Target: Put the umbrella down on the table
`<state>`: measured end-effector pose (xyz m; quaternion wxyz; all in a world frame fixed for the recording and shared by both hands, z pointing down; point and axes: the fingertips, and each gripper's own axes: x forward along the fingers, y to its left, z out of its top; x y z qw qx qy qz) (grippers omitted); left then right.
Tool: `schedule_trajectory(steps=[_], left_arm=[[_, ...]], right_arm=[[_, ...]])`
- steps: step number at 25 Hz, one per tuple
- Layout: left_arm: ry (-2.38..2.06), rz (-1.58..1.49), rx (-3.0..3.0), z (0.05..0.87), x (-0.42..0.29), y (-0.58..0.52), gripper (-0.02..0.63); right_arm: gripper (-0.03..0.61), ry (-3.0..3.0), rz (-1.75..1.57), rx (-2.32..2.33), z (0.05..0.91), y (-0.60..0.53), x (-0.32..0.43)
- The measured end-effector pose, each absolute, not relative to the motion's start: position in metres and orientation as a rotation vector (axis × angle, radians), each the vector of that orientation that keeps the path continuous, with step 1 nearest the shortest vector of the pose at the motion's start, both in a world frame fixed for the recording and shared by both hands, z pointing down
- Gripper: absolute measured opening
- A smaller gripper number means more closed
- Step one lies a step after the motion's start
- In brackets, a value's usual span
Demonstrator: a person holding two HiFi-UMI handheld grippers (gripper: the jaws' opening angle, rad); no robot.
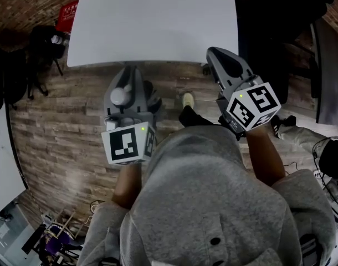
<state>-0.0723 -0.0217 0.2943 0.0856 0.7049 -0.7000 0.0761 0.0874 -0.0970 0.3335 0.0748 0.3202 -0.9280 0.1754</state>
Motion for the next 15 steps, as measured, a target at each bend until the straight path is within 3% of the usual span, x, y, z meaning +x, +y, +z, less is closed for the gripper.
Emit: schedule_trajectory(steps=[15], left_arm=[[-2.142, 0.245, 2.107, 0.28, -0.06, -0.078, 0.057]], right_arm=[[0.025, -2.841, 0.536, 0.928, 0.331, -0.158, 0.096]])
